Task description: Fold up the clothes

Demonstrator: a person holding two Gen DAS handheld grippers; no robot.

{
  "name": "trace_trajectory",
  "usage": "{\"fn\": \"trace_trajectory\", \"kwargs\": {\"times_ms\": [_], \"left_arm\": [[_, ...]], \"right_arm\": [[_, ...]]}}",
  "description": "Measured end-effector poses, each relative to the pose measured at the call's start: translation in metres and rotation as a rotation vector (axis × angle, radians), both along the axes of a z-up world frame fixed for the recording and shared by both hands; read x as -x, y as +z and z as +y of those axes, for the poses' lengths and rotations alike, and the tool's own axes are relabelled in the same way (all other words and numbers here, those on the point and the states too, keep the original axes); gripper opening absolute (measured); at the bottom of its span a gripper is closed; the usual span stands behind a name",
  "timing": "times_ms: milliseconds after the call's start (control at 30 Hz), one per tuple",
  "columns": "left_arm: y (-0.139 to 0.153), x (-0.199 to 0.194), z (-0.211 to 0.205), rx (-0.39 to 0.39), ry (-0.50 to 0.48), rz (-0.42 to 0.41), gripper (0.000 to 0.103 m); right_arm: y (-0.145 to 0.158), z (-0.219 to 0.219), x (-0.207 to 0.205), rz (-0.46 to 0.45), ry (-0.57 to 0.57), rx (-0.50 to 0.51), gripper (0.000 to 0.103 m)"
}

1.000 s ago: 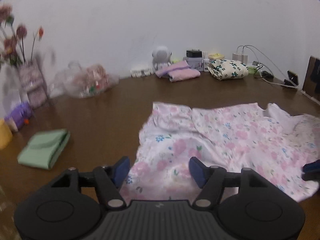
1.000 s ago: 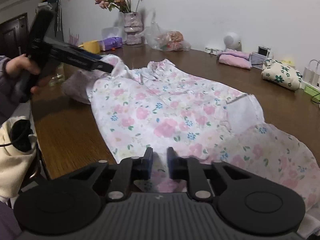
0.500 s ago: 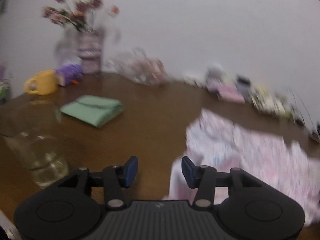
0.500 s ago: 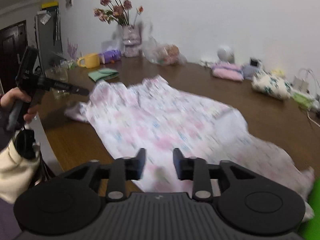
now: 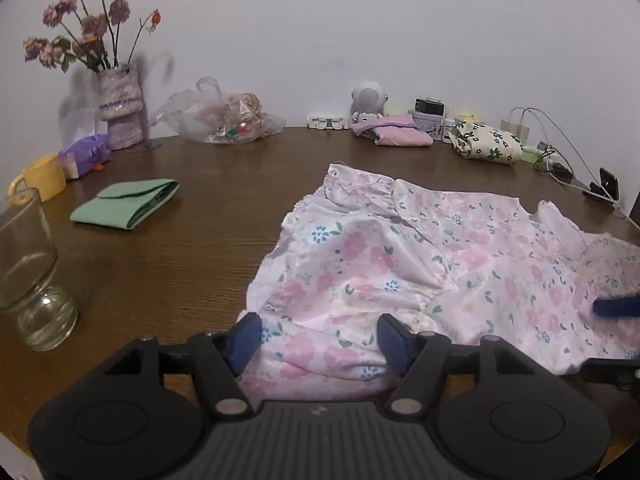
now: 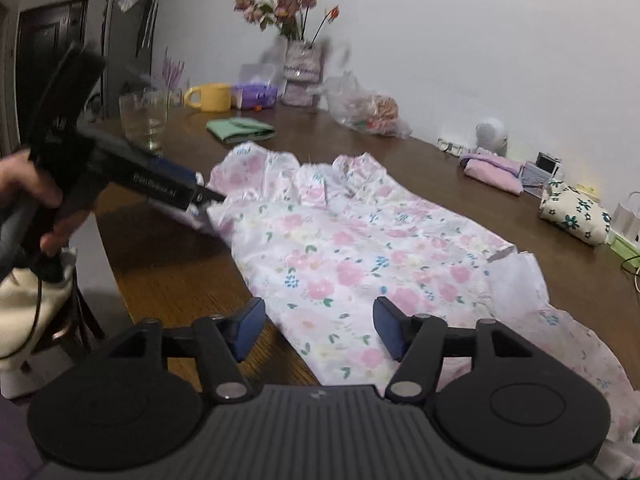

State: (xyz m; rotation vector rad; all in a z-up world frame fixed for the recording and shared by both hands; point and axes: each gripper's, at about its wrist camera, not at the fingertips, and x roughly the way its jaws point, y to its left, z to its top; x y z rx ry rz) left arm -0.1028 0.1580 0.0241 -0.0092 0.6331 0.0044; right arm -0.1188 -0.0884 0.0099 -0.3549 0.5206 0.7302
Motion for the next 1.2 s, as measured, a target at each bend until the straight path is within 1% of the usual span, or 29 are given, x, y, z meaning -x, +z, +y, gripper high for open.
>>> {"fn": "trace_trajectory", "kwargs": {"times_ms": [33, 67, 100, 167, 233, 300, 333, 400, 433, 467, 500, 533, 567, 633, 667, 733, 767, 800, 833, 900, 933, 967, 1000, 1033, 1067, 1100, 1133, 1167, 1200], "left_arm": [[-0.002, -0.001, 0.001, 0.001, -0.018, 0.013, 0.036], [-0.005, -0.003, 0.002, -0.003, -0.038, 0.038, 0.008], [-0.006, -0.003, 0.003, -0.006, -0.044, 0.056, 0.006], [-0.006, 0.004, 0.004, -0.01, -0.049, 0.059, 0.006], [-0.006, 0.014, 0.005, 0.0, -0.06, 0.062, 0.005], [-0.004, 0.021, 0.01, 0.039, -0.059, 0.074, 0.006], [-0.001, 0.024, 0.014, 0.069, -0.046, 0.086, 0.01], [0.015, 0.033, 0.023, 0.139, 0.005, 0.063, 0.015], [0.023, 0.035, 0.023, 0.167, 0.002, 0.029, 0.021], [0.032, 0.035, 0.021, 0.192, -0.015, -0.013, 0.03], [0.04, 0.035, 0.019, 0.216, -0.033, -0.055, 0.034], [0.043, 0.029, 0.013, 0.223, -0.053, -0.073, 0.037], [0.042, 0.019, 0.004, 0.222, -0.075, -0.08, 0.036], [0.032, -0.003, -0.018, 0.184, -0.103, -0.04, 0.034], [0.025, -0.015, -0.03, 0.161, -0.116, -0.016, 0.026], [0.013, -0.027, -0.042, 0.12, -0.118, 0.035, 0.019], [0.006, -0.031, -0.044, 0.115, -0.111, 0.059, 0.019], [-0.001, -0.032, -0.042, 0.122, -0.098, 0.085, 0.017], [-0.003, -0.03, -0.039, 0.128, -0.099, 0.09, 0.014], [-0.006, -0.023, -0.034, 0.137, -0.115, 0.079, 0.014], [0.001, -0.029, -0.031, 0.128, -0.117, 0.07, 0.014], [0.01, -0.038, -0.027, 0.114, -0.116, 0.06, 0.015], [0.02, -0.048, -0.022, 0.1, -0.115, 0.049, 0.016], [0.03, -0.057, -0.018, 0.085, -0.114, 0.039, 0.026], [0.04, -0.067, -0.014, 0.071, -0.113, 0.028, 0.052], [0.05, -0.076, -0.01, 0.057, -0.112, 0.017, 0.069], [0.059, -0.086, -0.006, 0.043, -0.111, 0.007, 0.09], [0.066, -0.102, -0.004, 0.022, -0.097, 0.005, 0.089], [0.067, -0.125, -0.004, -0.003, -0.089, 0.029, 0.089]], "right_arm": [[-0.003, 0.003, -0.005, 0.022, -0.001, 0.006, 0.022], [-0.005, 0.003, -0.01, 0.057, -0.01, 0.0, 0.007], [-0.008, 0.003, -0.015, 0.094, -0.022, -0.009, 0.006], [-0.008, -0.003, -0.021, 0.151, -0.028, -0.05, 0.0], [-0.006, -0.01, -0.021, 0.199, -0.008, -0.056, 0.0], [-0.004, -0.021, -0.016, 0.229, 0.019, -0.052, 0.0], [-0.004, -0.028, -0.012, 0.233, 0.027, -0.05, 0.0], [-0.001, -0.041, -0.007, 0.252, 0.033, -0.042, 0.0], [0.003, -0.043, -0.003, 0.26, 0.037, -0.032, 0.001], [0.011, -0.045, 0.0, 0.245, 0.047, -0.051, 0.003], [0.021, -0.047, 0.003, 0.224, 0.058, -0.078, 0.004], [0.027, -0.045, 0.001, 0.192, 0.04, -0.088, 0.004], [0.032, -0.04, -0.003, 0.157, 0.013, -0.091, 0.005], [0.035, -0.03, -0.016, 0.098, -0.06, -0.078, 0.005], [0.032, -0.023, -0.026, 0.078, -0.112, -0.054, 0.005], [0.022, -0.015, -0.043, 0.08, -0.178, -0.037, 0.005], [0.018, -0.017, -0.045, 0.086, -0.187, -0.034, 0.005], [0.013, -0.02, -0.044, 0.092, -0.191, -0.032, 0.005], [0.008, -0.023, -0.044, 0.099, -0.195, -0.031, 0.005], [-0.001, -0.03, -0.043, 0.111, -0.202, -0.027, 0.005], [-0.006, -0.033, -0.042, 0.117, -0.206, -0.026, 0.005], [-0.002, -0.036, -0.043, 0.141, -0.2, -0.018, 0.005], [0.005, -0.038, -0.045, 0.17, -0.191, -0.008, 0.006], [0.017, -0.042, -0.049, 0.169, -0.17, -0.016, 0.011], [0.032, -0.045, -0.055, 0.124, -0.156, -0.011, 0.029], [0.049, -0.048, -0.061, 0.069, -0.145, -0.001, 0.041], [0.051, -0.047, -0.073, 0.074, -0.148, 0.006, 0.054], [0.049, -0.044, -0.087, 0.099, -0.156, 0.011, 0.056], [0.048, -0.042, -0.102, 0.124, -0.164, 0.016, 0.056]]}}
